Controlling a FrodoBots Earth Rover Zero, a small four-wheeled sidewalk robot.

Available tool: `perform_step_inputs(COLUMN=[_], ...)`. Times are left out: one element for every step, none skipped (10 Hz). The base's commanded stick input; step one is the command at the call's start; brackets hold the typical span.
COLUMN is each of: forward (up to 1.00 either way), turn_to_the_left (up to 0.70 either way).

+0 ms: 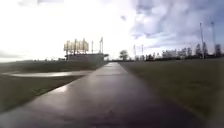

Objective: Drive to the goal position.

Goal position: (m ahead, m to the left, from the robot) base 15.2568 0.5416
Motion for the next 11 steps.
perform_step_inputs(forward=[1.00,1.00,1.00,1.00,1.00,1.00,1.00,1.00,1.00,1.00,1.00], turn_to_the_left=[0.00,0.00,0.00,0.00,0.00,0.00,0.00,0.00,0.00,0.00,0.00])
